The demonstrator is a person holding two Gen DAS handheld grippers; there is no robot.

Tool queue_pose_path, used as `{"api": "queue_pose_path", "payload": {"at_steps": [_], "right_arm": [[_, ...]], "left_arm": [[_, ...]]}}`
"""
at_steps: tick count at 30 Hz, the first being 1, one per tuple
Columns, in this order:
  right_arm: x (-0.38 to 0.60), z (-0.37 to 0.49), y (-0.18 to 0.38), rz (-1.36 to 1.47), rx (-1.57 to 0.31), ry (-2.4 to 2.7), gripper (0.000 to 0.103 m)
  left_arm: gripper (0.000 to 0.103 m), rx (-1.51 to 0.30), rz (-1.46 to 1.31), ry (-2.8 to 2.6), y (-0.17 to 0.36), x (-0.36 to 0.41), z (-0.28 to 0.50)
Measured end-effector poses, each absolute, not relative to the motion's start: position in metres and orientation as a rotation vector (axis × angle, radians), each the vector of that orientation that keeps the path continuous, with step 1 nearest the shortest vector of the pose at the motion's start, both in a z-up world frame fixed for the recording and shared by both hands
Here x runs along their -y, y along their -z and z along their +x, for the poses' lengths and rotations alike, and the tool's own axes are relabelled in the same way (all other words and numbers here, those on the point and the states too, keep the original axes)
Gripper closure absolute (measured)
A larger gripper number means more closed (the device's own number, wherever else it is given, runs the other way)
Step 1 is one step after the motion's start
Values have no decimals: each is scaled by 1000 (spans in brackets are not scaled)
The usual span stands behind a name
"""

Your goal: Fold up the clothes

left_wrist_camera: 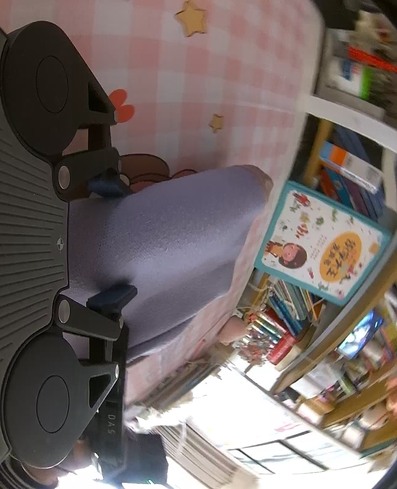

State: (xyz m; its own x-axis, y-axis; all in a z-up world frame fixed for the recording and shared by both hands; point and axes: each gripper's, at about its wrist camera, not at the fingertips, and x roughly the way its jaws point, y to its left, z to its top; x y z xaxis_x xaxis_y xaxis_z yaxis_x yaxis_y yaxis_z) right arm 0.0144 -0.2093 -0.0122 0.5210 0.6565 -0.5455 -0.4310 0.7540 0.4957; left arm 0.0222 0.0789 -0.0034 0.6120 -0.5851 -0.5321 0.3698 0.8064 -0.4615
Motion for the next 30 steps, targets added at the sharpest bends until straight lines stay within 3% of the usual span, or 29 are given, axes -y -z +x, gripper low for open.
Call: {"api": "queue_pose_path", "payload": {"at_steps": [12, 30], "right_arm": [[205, 16, -1, 245, -720, -659, 73], [192, 127, -15, 282, -702, -681, 73]], "left_arm": [[47, -719, -312, 557, -9, -76, 35], [46, -665, -302, 484, -28, -81, 129]]}}
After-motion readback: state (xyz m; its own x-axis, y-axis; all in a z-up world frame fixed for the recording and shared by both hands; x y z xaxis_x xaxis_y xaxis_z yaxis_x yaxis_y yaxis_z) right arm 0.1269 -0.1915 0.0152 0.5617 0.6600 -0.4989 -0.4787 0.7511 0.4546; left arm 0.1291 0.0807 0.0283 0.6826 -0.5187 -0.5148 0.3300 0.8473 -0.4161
